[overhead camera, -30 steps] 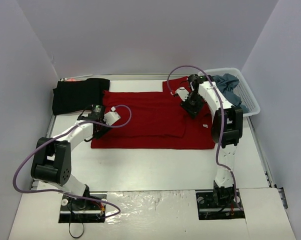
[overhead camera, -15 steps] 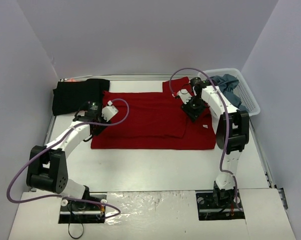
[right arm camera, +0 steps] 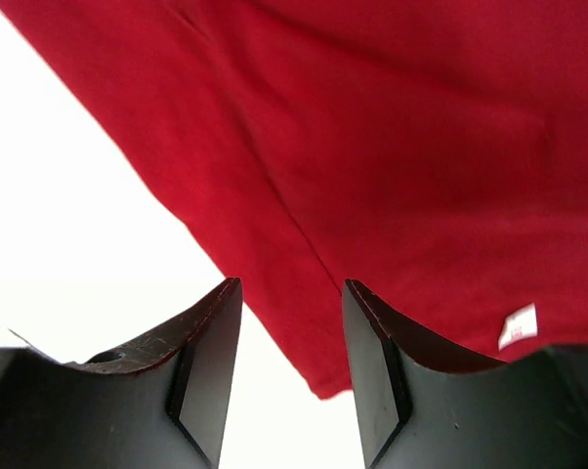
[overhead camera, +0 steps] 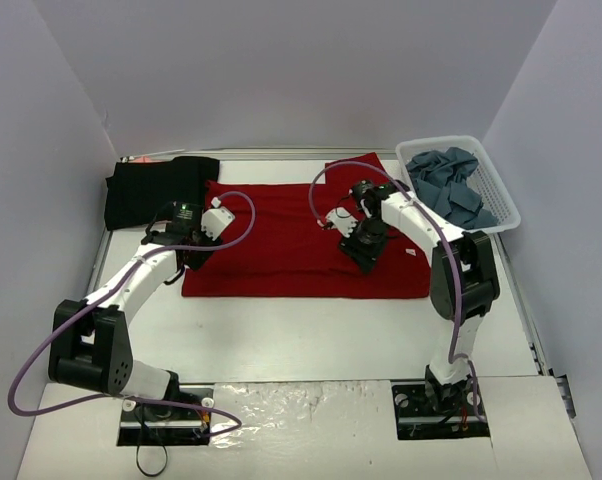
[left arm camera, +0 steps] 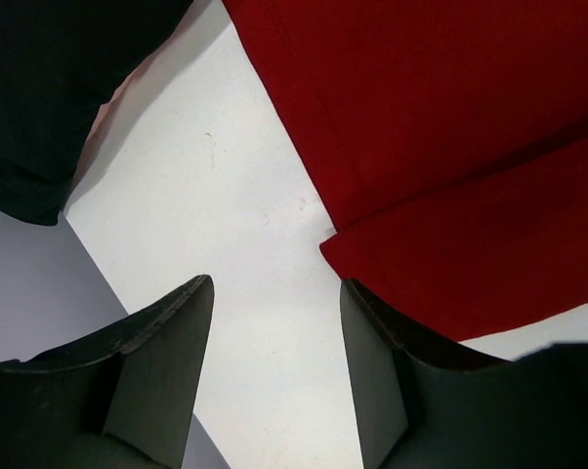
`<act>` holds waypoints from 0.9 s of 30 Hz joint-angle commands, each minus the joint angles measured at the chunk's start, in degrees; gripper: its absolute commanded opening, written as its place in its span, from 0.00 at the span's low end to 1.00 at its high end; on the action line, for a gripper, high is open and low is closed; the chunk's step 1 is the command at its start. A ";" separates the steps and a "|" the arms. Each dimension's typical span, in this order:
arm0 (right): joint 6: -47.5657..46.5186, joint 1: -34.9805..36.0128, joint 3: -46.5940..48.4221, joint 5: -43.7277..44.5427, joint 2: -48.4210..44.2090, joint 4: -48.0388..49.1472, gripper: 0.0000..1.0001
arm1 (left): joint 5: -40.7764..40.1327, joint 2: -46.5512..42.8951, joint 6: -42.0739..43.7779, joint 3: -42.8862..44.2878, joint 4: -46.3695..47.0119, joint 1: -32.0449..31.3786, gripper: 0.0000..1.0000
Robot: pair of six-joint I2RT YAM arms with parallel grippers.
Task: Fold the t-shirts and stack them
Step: Fold the flattened tshirt in 1/3 of the way
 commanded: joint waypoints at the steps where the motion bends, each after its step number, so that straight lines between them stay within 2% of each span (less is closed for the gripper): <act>1: 0.45 2.44 0.06 -1.44 -1.13 -0.97 0.42 | 0.53 -0.49 -1.68 1.42 -1.86 0.47 0.53; 17: 0.63 3.24 1.29 -1.87 6.43 0.43 0.46 | 1.50 0.57 -1.68 0.20 -1.25 0.47 0.53; 23: 1.33 3.50 1.47 -1.26 6.87 0.87 0.34 | 1.67 1.36 -1.68 0.02 -1.07 0.47 0.53; 27: 1.86 3.50 1.21 -0.65 6.87 1.58 0.31 | 1.76 1.71 -1.60 -0.07 -0.98 0.47 0.53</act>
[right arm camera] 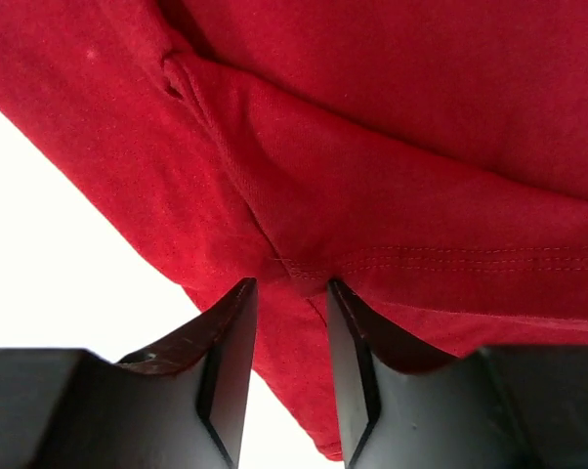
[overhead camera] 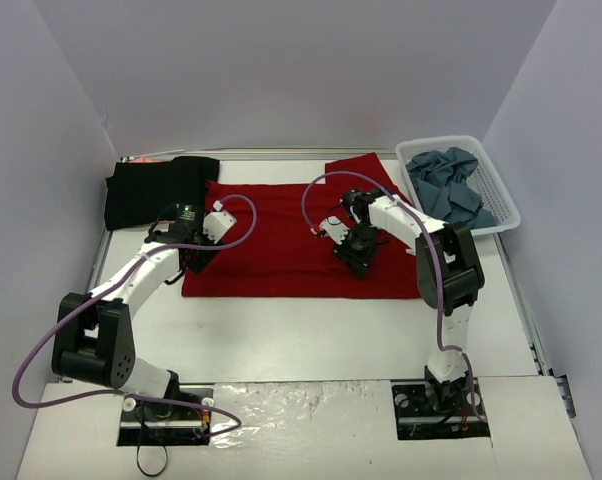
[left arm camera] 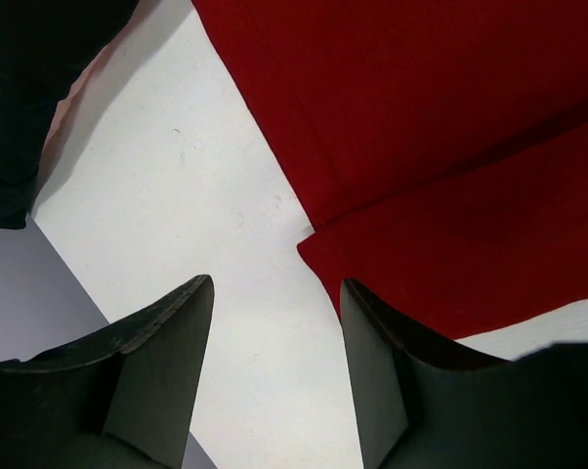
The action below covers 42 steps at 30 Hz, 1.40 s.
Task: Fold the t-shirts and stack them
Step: Fold the flattened tshirt in 1/3 of the way
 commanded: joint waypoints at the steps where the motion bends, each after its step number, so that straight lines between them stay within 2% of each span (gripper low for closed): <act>1: 0.99 0.11 1.08 0.69 0.25 -1.20 0.30 | 0.71 -0.12 -0.66 0.19 -0.17 0.47 0.53; 3: 1.16 0.11 0.99 0.95 0.43 -0.93 0.29 | 0.71 -0.12 -0.74 0.10 -0.17 0.47 0.53; 6: 1.43 0.20 0.72 0.95 0.60 -0.76 0.22 | 0.80 -0.30 -0.74 0.10 -0.17 0.47 0.53; 8: 1.52 0.20 0.64 0.87 0.43 -0.41 0.10 | 0.80 -0.39 -0.74 0.10 -0.17 0.47 0.53; 11: 1.78 0.29 0.46 0.95 0.16 -0.14 0.00 | 0.89 -0.47 -0.74 -0.07 -0.09 0.47 0.53; 25: 3.18 0.47 6.61 4.73 -3.09 -1.02 0.00 | 0.80 -1.35 -0.74 -0.25 -0.08 0.47 0.53; 42: 3.28 1.96 21.28 5.96 6.48 -3.48 0.00 | 0.89 -1.88 -0.74 -0.60 -0.08 0.56 0.54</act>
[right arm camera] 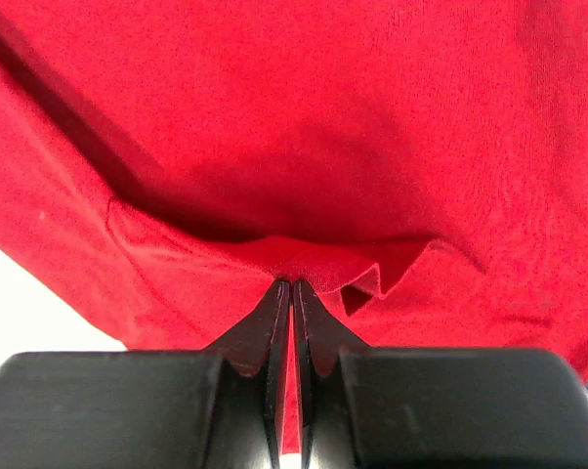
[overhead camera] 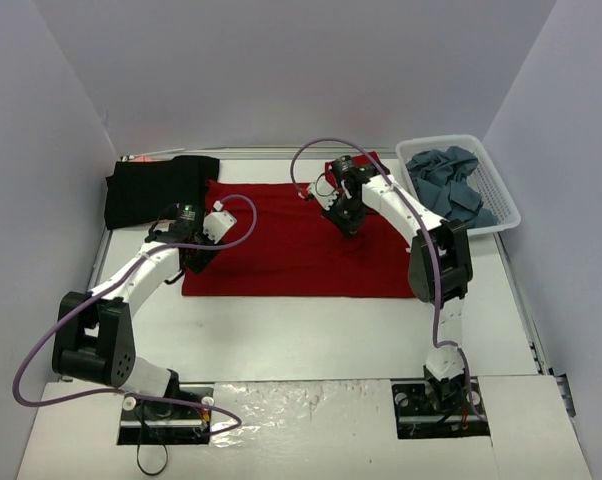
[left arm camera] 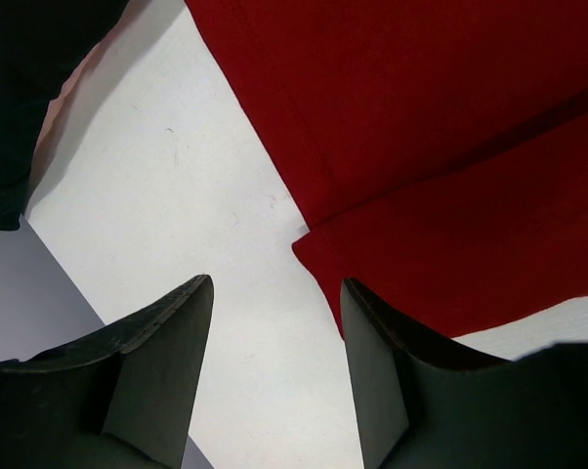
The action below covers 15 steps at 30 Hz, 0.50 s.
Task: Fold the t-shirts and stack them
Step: Fold the flattened tshirt in 1/3 of the way
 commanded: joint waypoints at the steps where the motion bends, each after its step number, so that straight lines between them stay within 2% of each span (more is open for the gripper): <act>1: -0.20 0.76 3.10 1.26 2.73 -4.03 0.00 | 0.58 -2.03 -0.70 -0.29 -0.13 0.65 0.54; 6: -0.99 1.37 5.65 2.05 5.37 -4.38 0.00 | 0.67 -1.59 -0.61 -0.29 -0.22 0.74 0.54; 8: -1.17 1.37 6.27 2.23 6.33 -4.38 0.11 | 0.67 -1.24 -0.61 -0.21 -0.22 0.91 0.54; 9: -1.17 1.46 6.88 2.23 6.60 -4.29 0.12 | 0.58 -1.16 -0.61 -0.21 -0.22 0.91 0.54; 10: -1.26 1.46 7.32 2.06 7.03 -4.20 0.26 | 0.50 -0.98 -0.52 -0.21 -0.13 0.91 0.54; 11: -1.26 1.37 7.67 1.80 7.21 -4.12 0.32 | 0.41 -0.98 -0.61 -0.21 -0.13 0.91 0.54; 15: -0.38 1.37 8.03 1.53 5.64 -1.93 0.39 | 0.50 -0.98 -0.52 -0.03 -0.30 0.91 0.54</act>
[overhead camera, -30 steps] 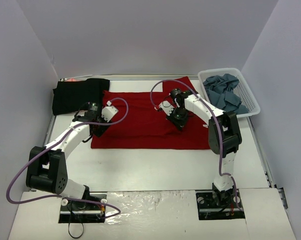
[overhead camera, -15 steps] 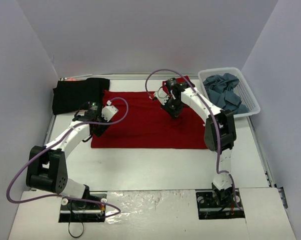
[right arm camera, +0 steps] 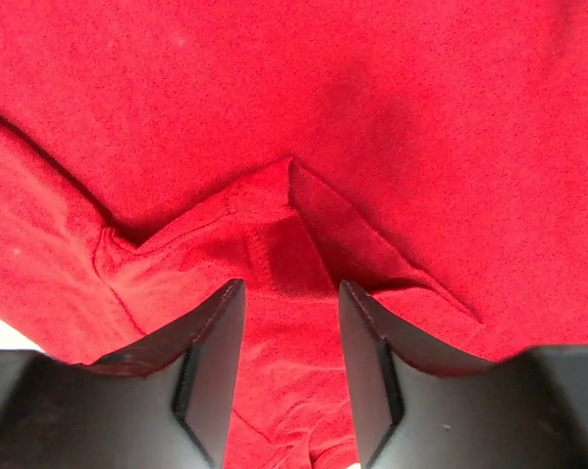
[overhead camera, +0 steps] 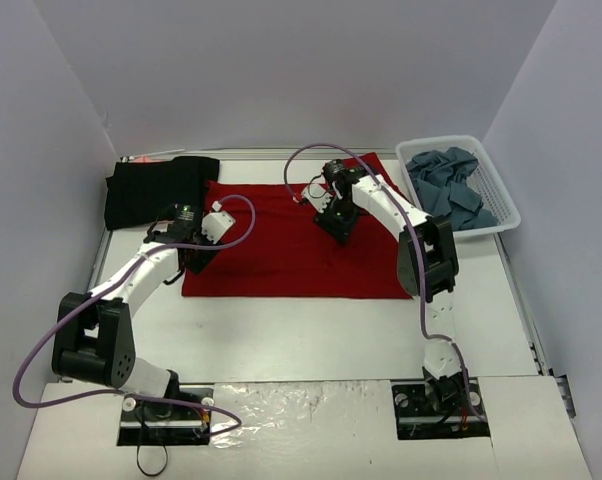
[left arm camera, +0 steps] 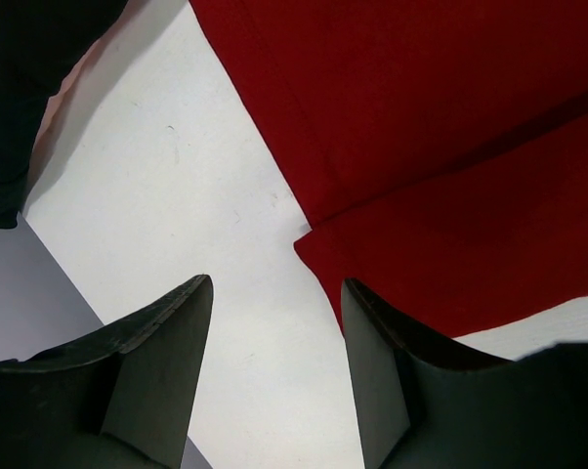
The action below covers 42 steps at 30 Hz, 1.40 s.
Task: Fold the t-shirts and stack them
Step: Fold the flattened tshirt in 1/3 of the way
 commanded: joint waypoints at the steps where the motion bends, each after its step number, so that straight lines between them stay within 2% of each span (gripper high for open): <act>1: 0.67 0.26 1.34 0.37 -3.21 -0.26 0.40 | 0.06 -1.07 -0.55 -0.03 -0.48 0.48 0.54; 7: 1.37 -0.01 -4.45 1.51 -11.46 0.19 0.42 | 1.02 -1.94 0.24 0.15 -1.71 0.48 0.55; 14: 3.57 -1.41 -25.78 3.62 -26.06 1.67 0.43 | 3.40 -5.37 5.25 -2.93 -5.14 0.48 0.57; 19: 4.63 -4.30 -36.27 4.59 -37.30 2.56 0.45 | 7.35 -8.09 8.41 -5.39 -8.65 0.39 0.57; 24: 4.71 -6.95 -44.35 5.38 -44.61 2.56 0.46 | 6.30 -7.66 9.82 -8.46 -7.60 0.39 0.58; 35: 4.89 -8.88 -54.38 7.75 -48.14 2.21 0.48 | 4.37 -2.39 9.91 -11.54 -3.03 0.48 0.58; 42: 4.71 -10.55 -54.21 9.16 -47.17 2.47 0.48 | 2.43 -0.63 9.56 -12.42 0.57 0.48 0.61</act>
